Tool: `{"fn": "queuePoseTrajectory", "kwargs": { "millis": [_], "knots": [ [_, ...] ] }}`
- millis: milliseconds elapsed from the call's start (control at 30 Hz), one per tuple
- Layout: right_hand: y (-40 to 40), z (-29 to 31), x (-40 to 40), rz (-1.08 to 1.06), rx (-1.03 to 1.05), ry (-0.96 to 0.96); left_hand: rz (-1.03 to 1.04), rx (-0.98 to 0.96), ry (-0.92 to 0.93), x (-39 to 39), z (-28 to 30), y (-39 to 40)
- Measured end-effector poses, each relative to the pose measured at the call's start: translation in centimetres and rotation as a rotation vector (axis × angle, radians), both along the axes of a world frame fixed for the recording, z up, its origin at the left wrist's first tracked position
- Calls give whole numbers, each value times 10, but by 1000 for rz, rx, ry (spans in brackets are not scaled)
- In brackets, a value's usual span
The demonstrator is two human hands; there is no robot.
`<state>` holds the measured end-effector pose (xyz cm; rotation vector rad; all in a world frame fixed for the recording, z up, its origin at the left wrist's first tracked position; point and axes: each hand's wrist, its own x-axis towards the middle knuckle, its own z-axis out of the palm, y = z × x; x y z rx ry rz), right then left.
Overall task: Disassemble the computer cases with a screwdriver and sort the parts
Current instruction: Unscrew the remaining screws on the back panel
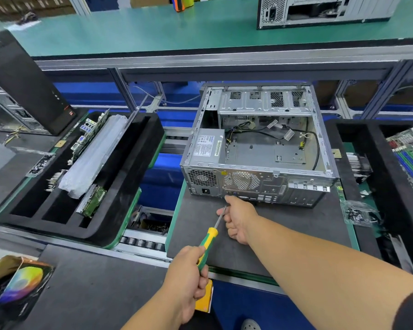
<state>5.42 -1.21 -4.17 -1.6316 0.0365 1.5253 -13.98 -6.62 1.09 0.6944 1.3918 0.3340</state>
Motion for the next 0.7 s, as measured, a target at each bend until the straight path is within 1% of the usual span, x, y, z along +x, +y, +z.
{"fn": "queuePoseTrajectory", "kwargs": {
  "millis": [133, 300, 400, 467, 533, 633, 700],
  "knots": [
    [-3, 3, 1, -13, -18, 18, -21, 28, 33, -2, 2, 0],
    [-17, 7, 10, 71, 42, 133, -66, 58, 62, 1, 3, -3],
    [-29, 8, 17, 19, 69, 163, -143, 90, 70, 3, 4, -5],
    [-39, 7, 23, -62, 62, 91, -201, 123, 95, 3, 5, -5],
    [-54, 8, 36, -91, 34, -51, -245, 181, 140, 4, 3, -4],
    [-79, 19, 62, -15, 15, -197, -305, 351, 223, 9, -4, -1],
    [-96, 31, 84, 10, 5, -266, -351, 421, 241, 19, -7, -2]
  ]
}}
